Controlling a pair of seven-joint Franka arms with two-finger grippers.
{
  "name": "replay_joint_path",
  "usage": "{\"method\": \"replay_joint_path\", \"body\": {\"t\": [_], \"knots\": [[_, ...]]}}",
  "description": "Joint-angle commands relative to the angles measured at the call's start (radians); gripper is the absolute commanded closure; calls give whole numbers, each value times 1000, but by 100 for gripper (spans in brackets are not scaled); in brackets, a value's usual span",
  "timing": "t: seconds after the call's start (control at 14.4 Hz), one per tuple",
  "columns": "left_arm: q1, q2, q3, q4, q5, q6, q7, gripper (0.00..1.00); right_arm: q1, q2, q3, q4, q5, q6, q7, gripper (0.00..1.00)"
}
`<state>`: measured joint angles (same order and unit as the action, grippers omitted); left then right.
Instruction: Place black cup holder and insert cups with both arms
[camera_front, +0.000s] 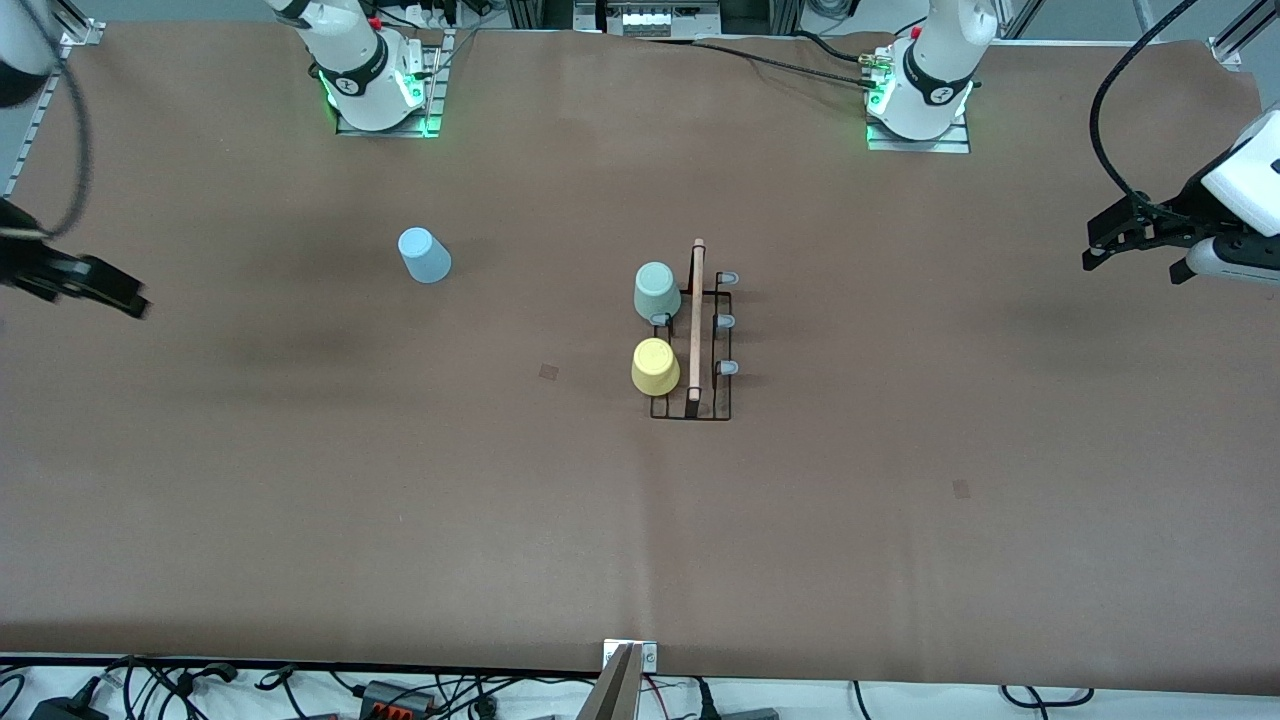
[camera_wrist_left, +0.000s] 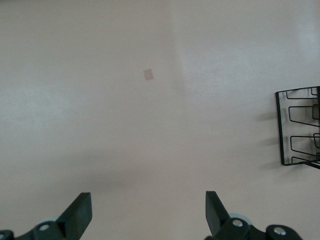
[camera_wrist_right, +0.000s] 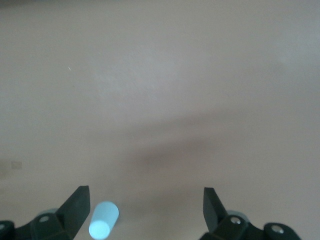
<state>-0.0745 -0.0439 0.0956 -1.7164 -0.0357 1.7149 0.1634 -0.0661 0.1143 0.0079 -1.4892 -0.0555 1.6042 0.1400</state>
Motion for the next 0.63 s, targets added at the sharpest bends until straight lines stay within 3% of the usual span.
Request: {"method": "replay_joint_path", "body": {"t": [0.0, 0.56], "knots": [[13, -7, -11, 0, 19, -9, 19, 0, 9, -22, 10, -3, 26, -65, -4, 0], [13, -7, -11, 1, 19, -8, 19, 0, 17, -19, 15, -39, 31, -35, -122, 0]]}}
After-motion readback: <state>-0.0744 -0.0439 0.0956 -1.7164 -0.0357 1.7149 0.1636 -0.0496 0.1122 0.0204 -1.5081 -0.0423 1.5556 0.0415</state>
